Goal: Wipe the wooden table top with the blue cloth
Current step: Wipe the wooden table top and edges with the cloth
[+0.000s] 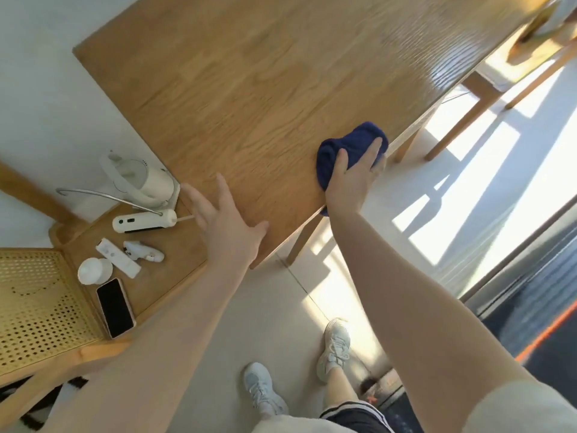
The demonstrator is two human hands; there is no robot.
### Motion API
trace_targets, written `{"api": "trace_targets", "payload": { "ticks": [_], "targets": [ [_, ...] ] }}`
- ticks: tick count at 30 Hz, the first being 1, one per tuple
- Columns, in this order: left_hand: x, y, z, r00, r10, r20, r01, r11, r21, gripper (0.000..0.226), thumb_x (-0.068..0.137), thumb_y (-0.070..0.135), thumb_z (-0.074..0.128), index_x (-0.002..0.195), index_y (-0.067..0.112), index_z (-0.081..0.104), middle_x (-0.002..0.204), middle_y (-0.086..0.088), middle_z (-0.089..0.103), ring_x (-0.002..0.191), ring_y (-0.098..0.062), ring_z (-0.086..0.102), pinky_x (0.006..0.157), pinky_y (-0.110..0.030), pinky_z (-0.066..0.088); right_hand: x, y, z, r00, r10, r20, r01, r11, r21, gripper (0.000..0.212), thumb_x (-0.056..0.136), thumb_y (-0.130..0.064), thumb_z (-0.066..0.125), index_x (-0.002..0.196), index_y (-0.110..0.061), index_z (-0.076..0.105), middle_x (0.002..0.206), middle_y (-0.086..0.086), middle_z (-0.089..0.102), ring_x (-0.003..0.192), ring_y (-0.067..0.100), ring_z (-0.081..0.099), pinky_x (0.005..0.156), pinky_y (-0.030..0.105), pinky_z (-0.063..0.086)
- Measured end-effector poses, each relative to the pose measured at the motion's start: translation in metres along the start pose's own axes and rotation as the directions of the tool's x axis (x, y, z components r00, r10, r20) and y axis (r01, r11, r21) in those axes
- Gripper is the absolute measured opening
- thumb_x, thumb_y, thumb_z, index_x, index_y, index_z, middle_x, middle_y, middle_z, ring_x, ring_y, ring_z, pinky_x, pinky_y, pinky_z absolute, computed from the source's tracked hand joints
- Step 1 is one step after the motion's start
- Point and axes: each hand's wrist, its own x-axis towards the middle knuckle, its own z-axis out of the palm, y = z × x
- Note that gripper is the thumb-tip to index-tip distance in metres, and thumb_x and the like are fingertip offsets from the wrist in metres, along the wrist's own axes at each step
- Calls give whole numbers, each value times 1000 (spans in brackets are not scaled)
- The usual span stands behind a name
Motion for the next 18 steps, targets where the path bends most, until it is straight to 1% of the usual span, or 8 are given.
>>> {"api": "trace_targets", "payload": {
  "ticks": [1,3,5,8,9,13,16,18],
  "targets": [
    [-2,12,1,997,77,-10,-76,996,42,102,77,36,73,150,24,3,151,-12,-30,143,-33,-8,117,-43,9,2,0,-3,1000,7,14,-7,1000,0,65,96,-37,40,148,-25,3,156,9,-5,142,23,12,109,37,27],
    [-4,35,8,977,206,57,-210,973,90,95,79,36,71,150,22,8,152,-7,-31,144,-31,-9,117,-44,8,-6,1,-4,997,52,55,-51,999,-13,67,96,-40,39,147,-27,-1,156,8,-10,140,26,17,108,40,29],
    [-1,52,18,942,299,153,-324,930,173,103,78,39,71,150,20,0,151,-7,-31,144,-31,-10,116,-44,4,-17,4,-6,990,87,115,-82,996,-46,67,95,-41,36,147,-27,-5,156,7,-7,137,30,22,108,45,28],
    [11,65,30,880,402,254,-471,809,353,122,72,45,74,146,17,-18,153,-8,-28,145,-25,-11,116,-43,-2,-9,-2,-12,971,123,207,-104,990,-97,67,97,-38,34,146,-25,-10,155,9,-5,138,30,17,106,43,26],
    [17,67,31,865,420,274,-499,773,392,122,72,46,73,146,16,-20,154,-7,-25,145,-23,-11,116,-41,-3,4,-7,-15,972,128,196,-108,988,-108,67,98,-38,34,146,-24,-10,155,11,-6,139,31,16,106,42,26],
    [36,77,35,799,497,339,-601,632,489,112,77,61,58,146,20,-19,157,-1,-17,145,-19,-11,116,-38,-4,89,-28,-34,996,87,35,-80,985,-156,65,98,-39,35,148,-22,-3,155,11,-7,139,33,16,108,42,24],
    [42,89,38,780,513,359,-626,644,441,106,76,67,53,148,25,-13,157,1,-13,145,-21,-6,116,-37,2,109,-26,-44,1000,-13,-2,12,972,-236,68,97,-39,37,148,-19,-3,156,6,-12,142,27,6,110,44,19],
    [45,101,39,786,510,349,-618,653,437,108,74,68,55,149,23,-7,158,1,-8,144,-23,0,116,-39,9,92,-14,-40,997,-75,29,79,979,-190,72,96,-38,41,148,-17,-5,156,5,-13,143,25,3,113,45,19]
  ]
}}
